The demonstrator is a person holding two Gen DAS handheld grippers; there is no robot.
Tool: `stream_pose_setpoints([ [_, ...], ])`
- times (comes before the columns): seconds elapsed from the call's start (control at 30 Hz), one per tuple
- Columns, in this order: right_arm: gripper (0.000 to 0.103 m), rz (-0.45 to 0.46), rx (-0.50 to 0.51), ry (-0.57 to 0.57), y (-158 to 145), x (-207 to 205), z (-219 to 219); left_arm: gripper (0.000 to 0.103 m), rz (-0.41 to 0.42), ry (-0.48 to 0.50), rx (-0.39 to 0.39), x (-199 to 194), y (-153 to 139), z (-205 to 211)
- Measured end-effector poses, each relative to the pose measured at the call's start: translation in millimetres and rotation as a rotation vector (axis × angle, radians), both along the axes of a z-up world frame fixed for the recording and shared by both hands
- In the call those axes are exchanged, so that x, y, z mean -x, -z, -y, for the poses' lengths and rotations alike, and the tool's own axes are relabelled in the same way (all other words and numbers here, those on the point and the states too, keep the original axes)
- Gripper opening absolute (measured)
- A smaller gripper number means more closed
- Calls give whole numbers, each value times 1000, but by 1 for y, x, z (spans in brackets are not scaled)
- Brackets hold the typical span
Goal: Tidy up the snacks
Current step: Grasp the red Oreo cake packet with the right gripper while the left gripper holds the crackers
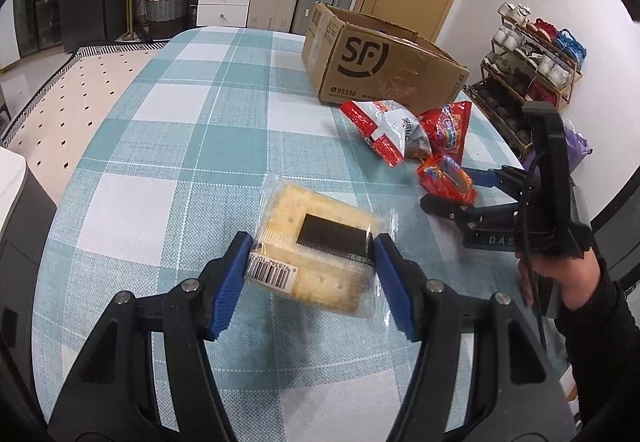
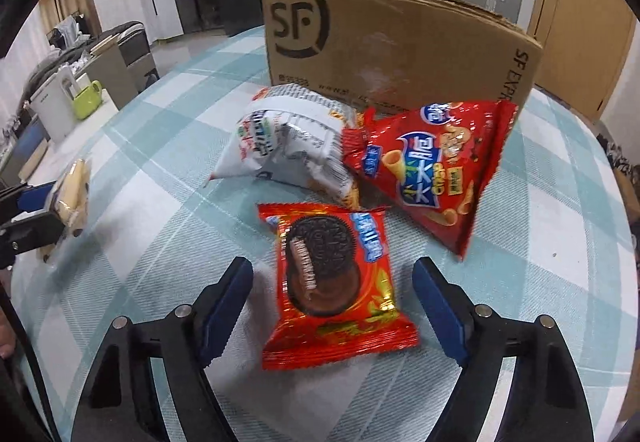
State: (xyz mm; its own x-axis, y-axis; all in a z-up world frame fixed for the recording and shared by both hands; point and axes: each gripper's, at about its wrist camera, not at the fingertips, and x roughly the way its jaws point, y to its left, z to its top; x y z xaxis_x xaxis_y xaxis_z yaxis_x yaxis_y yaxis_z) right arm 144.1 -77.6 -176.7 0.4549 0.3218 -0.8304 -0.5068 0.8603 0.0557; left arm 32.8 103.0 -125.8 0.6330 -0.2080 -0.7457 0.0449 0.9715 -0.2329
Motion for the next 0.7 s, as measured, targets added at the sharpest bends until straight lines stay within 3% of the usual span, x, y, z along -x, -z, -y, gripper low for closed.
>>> stream_pose_setpoints([
  [0.07, 70, 3, -7, -7, -2, 5, 0, 60, 4, 2, -4, 2, -2, 3],
  [0.13, 52, 3, -16, 1, -4, 7, 4, 60, 6, 5, -6, 5, -4, 5],
  [0.23, 45, -15, -68, 8, -7, 11, 14, 60, 8, 7, -10, 8, -7, 9],
  [0.43, 43, -36, -112, 35, -10, 24, 29, 60, 24, 17, 8, 18, -14, 16],
  [0.7, 43, -34, -270, 87, -25, 60, 67, 60, 34, 41, -8, 24, -21, 33],
])
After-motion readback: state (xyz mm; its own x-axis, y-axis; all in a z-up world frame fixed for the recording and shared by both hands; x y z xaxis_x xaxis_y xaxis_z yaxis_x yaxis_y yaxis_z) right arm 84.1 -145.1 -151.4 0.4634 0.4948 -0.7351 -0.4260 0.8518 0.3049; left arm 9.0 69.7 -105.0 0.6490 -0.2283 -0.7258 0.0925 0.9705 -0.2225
